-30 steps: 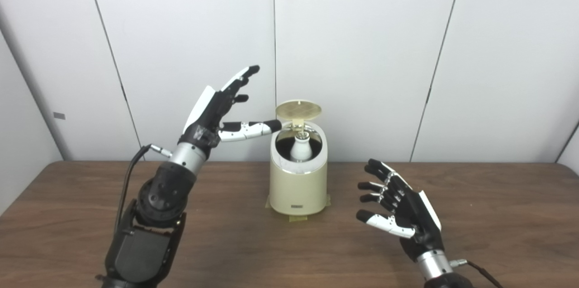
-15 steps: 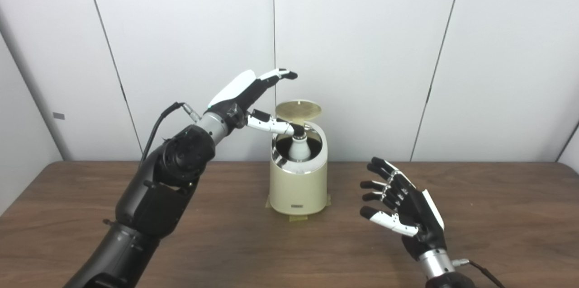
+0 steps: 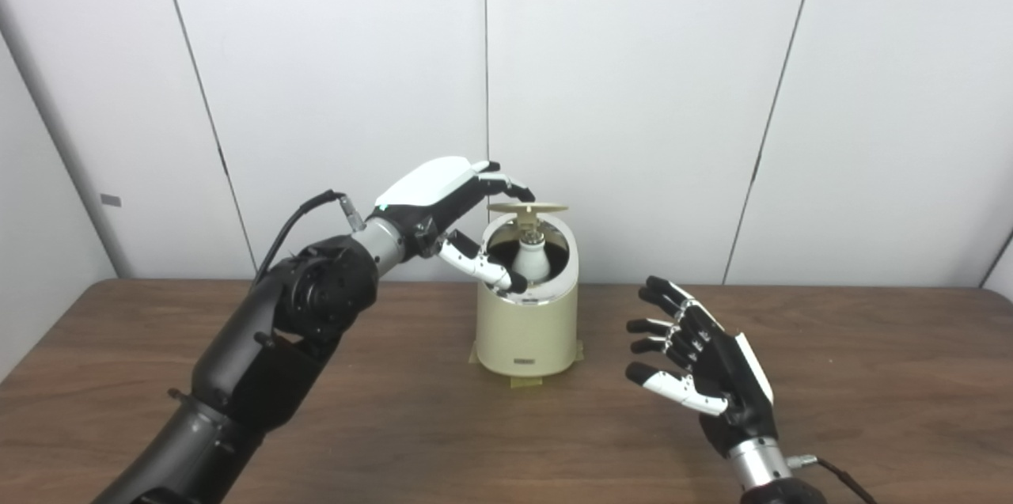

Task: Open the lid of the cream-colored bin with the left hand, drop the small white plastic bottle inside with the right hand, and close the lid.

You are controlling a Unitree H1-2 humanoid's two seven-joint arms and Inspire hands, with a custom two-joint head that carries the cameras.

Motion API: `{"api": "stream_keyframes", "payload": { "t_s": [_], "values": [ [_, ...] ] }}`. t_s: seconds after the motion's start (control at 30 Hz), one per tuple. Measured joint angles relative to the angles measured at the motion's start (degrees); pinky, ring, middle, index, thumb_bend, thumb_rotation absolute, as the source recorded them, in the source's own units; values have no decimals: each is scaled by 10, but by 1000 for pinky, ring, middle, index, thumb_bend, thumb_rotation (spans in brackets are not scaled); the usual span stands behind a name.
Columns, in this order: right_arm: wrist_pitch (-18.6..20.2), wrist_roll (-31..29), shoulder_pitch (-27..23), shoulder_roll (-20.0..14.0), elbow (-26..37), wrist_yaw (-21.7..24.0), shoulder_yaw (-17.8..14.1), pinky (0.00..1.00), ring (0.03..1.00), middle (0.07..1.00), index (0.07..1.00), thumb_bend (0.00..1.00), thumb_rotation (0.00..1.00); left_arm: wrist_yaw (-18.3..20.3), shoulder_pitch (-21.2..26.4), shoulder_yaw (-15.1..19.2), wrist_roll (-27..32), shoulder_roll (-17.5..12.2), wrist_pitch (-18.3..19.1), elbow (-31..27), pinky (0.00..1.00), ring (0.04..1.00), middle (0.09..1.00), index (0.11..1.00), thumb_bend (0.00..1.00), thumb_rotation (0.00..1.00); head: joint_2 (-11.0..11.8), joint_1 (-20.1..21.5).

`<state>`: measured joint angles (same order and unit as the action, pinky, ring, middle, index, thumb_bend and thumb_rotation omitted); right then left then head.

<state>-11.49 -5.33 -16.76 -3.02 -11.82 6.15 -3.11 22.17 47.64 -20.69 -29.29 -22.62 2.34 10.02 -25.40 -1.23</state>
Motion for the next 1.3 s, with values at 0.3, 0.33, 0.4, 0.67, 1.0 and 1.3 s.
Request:
{"api": "stream_keyframes", "payload": {
  "t_s": [0.3, 0.33, 0.4, 0.67, 1.0, 1.3],
  "values": [
    [6, 9, 0, 3, 8, -10, 1, 599, 650, 821, 813, 910, 241, 13, -19, 0, -19, -9, -15, -29, 1000, 1000, 858, 822, 992, 373, -5, 5],
    [6, 10, 0, 3, 11, -11, 1, 598, 652, 822, 815, 909, 243, 14, -19, 0, -21, -10, -16, -32, 1000, 1000, 857, 822, 991, 371, -5, 5],
    [6, 10, 0, 3, 17, -11, 3, 591, 653, 823, 817, 901, 244, 23, -22, 0, -25, -15, -15, -46, 1000, 1000, 854, 822, 989, 370, -6, 4],
    [11, 14, 0, 3, 20, -18, 7, 572, 654, 820, 810, 891, 232, 34, -35, -1, -49, -22, -17, -69, 1000, 1000, 841, 808, 1000, 341, -14, 6],
    [27, 14, 0, 5, 28, -19, 9, 583, 652, 823, 814, 898, 240, 39, -54, -7, -74, -21, -27, -79, 1000, 1000, 839, 817, 992, 330, -20, 11],
    [29, 10, -1, 6, 35, -17, 13, 579, 643, 821, 816, 898, 260, 32, -61, -45, -149, -15, -39, -78, 1000, 1000, 874, 863, 976, 360, -26, 13]
  ]
}}
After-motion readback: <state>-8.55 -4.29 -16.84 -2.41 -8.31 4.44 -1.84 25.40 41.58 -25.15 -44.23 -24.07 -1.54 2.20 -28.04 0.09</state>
